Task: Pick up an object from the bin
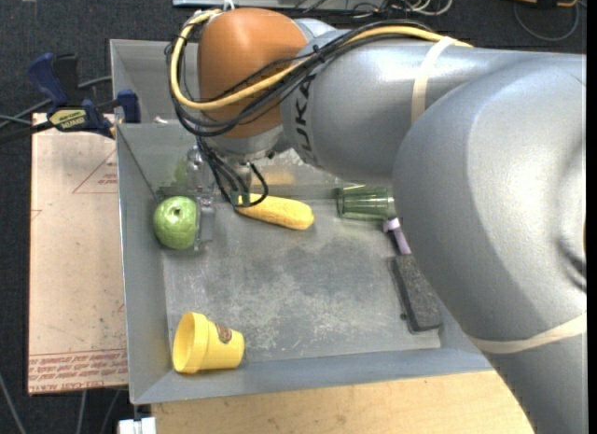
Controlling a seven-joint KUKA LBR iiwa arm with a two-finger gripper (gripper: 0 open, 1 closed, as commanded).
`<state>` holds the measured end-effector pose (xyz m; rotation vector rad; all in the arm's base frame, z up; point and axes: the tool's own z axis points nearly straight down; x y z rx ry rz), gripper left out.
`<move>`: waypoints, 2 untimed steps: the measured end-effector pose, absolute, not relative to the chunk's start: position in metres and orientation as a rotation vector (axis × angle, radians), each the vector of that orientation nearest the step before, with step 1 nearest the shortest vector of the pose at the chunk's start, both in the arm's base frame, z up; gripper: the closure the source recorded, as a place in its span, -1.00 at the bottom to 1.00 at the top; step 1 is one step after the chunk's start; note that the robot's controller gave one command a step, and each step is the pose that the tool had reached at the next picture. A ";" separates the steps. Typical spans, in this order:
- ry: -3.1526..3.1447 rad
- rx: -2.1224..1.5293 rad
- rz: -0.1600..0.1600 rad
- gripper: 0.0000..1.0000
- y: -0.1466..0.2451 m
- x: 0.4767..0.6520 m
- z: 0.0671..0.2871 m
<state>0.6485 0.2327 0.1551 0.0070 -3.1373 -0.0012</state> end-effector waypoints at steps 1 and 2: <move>-3.143 0.002 -0.003 -1.00 0.232 0.650 0.161; -3.145 0.106 -0.004 -1.00 0.238 0.646 0.142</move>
Offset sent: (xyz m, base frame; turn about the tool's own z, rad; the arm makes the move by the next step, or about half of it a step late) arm -0.0119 0.0155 -0.0411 -0.1439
